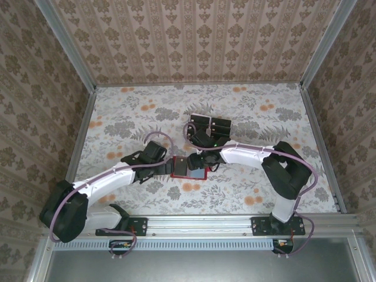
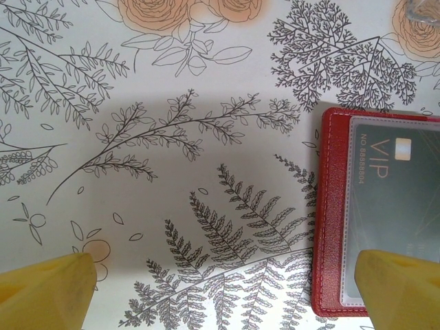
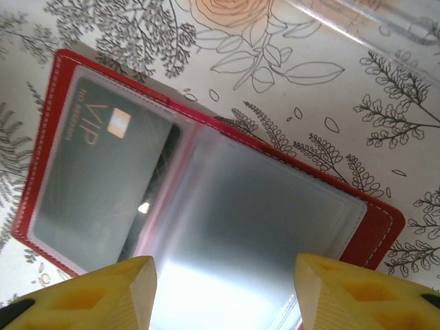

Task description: Put the credit cards into the card holder

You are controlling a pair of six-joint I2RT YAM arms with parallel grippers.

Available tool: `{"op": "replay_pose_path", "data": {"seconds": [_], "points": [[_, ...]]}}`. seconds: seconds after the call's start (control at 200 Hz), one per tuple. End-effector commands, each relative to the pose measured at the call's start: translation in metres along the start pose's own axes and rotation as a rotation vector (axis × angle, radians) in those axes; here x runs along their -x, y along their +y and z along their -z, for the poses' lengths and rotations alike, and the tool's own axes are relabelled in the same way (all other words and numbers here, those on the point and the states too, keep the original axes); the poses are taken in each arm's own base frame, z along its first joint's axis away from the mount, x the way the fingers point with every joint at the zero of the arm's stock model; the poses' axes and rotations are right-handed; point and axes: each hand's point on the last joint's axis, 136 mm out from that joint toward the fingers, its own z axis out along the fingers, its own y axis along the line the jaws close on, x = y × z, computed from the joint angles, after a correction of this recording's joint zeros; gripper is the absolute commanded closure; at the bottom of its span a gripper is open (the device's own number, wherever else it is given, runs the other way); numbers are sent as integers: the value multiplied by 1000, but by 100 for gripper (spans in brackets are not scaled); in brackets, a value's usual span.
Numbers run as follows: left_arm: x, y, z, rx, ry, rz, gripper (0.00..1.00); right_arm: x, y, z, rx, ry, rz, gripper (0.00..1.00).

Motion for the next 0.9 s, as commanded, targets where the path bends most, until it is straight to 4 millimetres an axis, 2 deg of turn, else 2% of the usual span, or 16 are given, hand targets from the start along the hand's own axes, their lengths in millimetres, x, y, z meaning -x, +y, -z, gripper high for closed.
{"op": "replay_pose_path", "data": {"seconds": [0.0,0.36,0.895], "points": [[-6,1,0,4,11,13,0,1,-5,-6,-22,17,5,44],[-10,-7,-5,-6,18,-24,0,-7,16,-16,137,42,-102,43],[-16,-39,7,-150,-92,-123,0,6,31,-13,265,18,-287,43]]}}
